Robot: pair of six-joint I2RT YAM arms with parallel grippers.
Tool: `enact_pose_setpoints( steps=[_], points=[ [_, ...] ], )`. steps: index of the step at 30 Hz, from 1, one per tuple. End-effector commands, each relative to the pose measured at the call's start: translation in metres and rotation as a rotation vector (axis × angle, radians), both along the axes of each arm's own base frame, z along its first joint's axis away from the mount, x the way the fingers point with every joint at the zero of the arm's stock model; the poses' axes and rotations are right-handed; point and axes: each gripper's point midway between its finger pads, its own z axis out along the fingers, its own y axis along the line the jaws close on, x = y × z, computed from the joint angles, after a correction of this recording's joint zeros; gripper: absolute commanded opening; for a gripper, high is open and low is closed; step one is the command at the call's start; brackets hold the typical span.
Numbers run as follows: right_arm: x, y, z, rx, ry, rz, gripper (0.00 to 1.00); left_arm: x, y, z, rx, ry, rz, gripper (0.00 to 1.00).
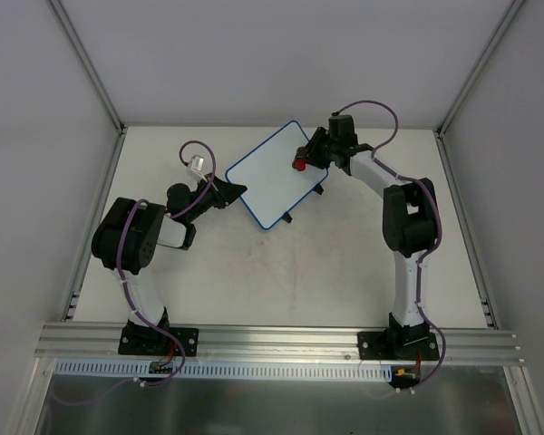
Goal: Erase the whiteboard
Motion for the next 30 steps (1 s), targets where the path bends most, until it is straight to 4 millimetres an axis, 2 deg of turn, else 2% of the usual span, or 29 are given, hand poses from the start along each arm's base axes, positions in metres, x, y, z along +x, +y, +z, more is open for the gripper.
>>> enact_pose_setpoints(
  steps=[1, 5, 8, 11, 12, 14, 18, 20, 24, 27, 30],
  points=[
    [-0.008, -0.018, -0.035, 0.004, 0.118, -0.081, 0.00, -0.018, -0.012, 0.071, -0.023, -0.383, -0.071, 0.00],
    [-0.008, -0.019, -0.031, -0.001, 0.107, -0.079, 0.00, -0.018, -0.012, 0.071, -0.024, -0.382, -0.073, 0.00],
    [-0.007, -0.009, -0.022, 0.000, 0.078, -0.042, 0.00, -0.018, -0.012, 0.072, -0.023, -0.385, -0.073, 0.00],
    [-0.007, 0.007, -0.005, -0.031, 0.007, 0.028, 0.00, -0.018, -0.012, 0.071, -0.023, -0.385, -0.073, 0.00],
    [-0.011, 0.019, 0.001, -0.046, -0.018, 0.056, 0.00, -0.018, -0.012, 0.071, -0.024, -0.382, -0.073, 0.00],
    [-0.012, 0.031, 0.018, -0.094, -0.098, 0.119, 0.00, -0.018, -0.012, 0.071, -0.024, -0.382, -0.073, 0.00],
    [-0.031, 0.068, 0.040, -0.182, -0.222, 0.255, 0.00, -0.018, -0.012, 0.071, -0.023, -0.384, -0.073, 0.00],
    [-0.038, 0.079, 0.047, -0.209, -0.264, 0.297, 0.00, -0.017, -0.012, 0.071, -0.024, -0.383, -0.073, 0.00],
    [-0.052, 0.100, 0.050, -0.218, -0.302, 0.376, 0.00, -0.017, -0.012, 0.072, -0.024, -0.386, -0.071, 0.00],
    [-0.057, 0.102, 0.040, -0.208, -0.279, 0.379, 0.00, -0.017, -0.012, 0.072, -0.025, -0.385, -0.070, 0.00],
    [-0.057, 0.094, 0.028, -0.197, -0.243, 0.340, 0.00, -0.017, -0.012, 0.072, -0.024, -0.384, -0.070, 0.00]
  ],
)
